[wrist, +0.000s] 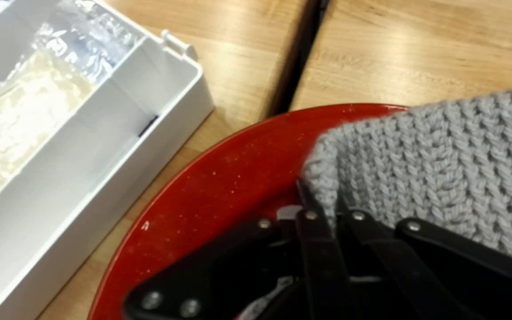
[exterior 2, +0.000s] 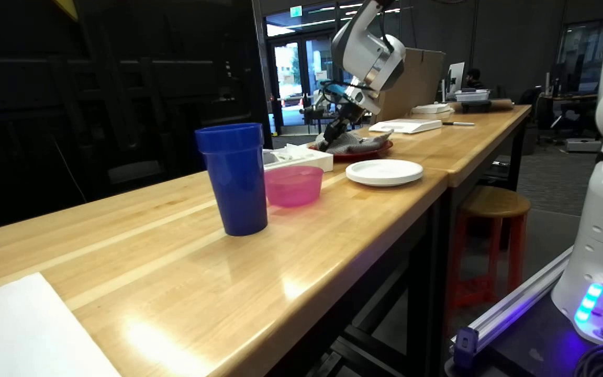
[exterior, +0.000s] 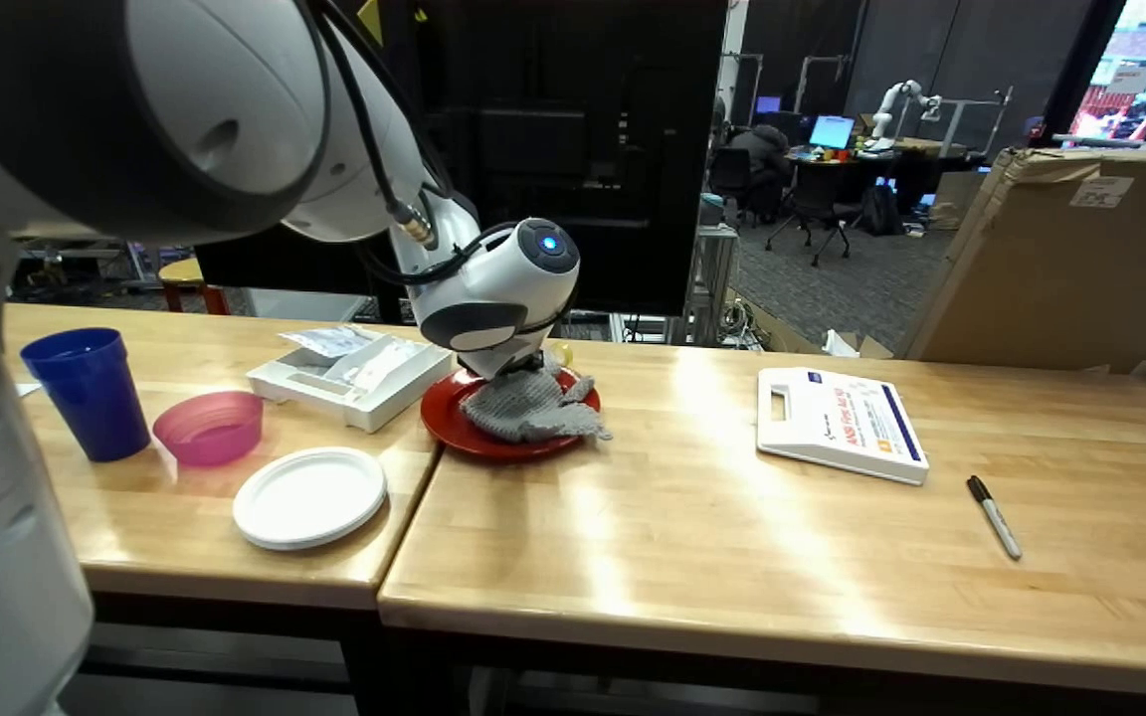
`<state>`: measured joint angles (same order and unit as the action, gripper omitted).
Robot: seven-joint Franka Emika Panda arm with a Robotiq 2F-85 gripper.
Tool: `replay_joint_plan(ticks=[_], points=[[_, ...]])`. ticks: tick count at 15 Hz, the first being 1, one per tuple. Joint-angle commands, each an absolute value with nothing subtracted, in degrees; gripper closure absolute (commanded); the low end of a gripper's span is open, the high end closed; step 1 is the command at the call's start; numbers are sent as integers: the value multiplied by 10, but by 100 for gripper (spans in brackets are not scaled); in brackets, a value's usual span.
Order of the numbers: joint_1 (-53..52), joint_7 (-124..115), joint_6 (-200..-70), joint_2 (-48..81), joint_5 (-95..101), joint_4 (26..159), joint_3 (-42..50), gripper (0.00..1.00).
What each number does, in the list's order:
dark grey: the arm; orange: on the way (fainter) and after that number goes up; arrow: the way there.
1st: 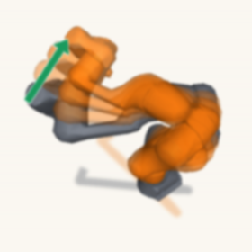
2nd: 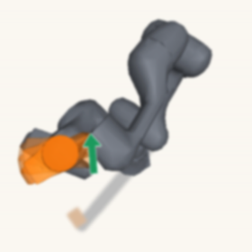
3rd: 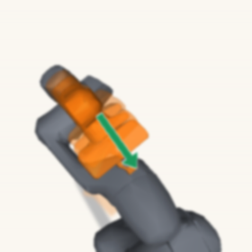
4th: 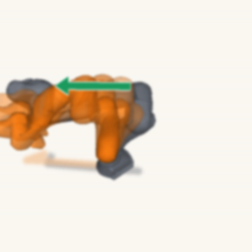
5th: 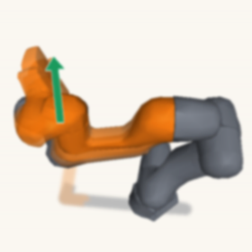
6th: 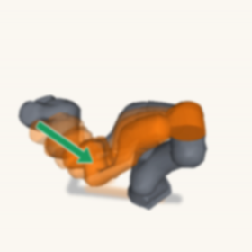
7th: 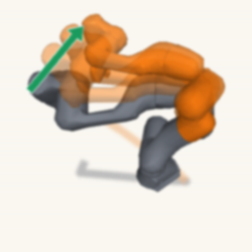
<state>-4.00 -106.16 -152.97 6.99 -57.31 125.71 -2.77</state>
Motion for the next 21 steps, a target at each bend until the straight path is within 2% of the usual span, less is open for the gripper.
replay_joint_plan(ticks=[1,6,14,21], points=[[-53,-1122,-1603,70,-606,1268,-34,99],[-51,-1081,-1624,62,-581,1287,-30,99],[-4,-960,-1342,18,-461,1283,3,99],[16,-916,-1236,-8,-374,1268,20,99]])
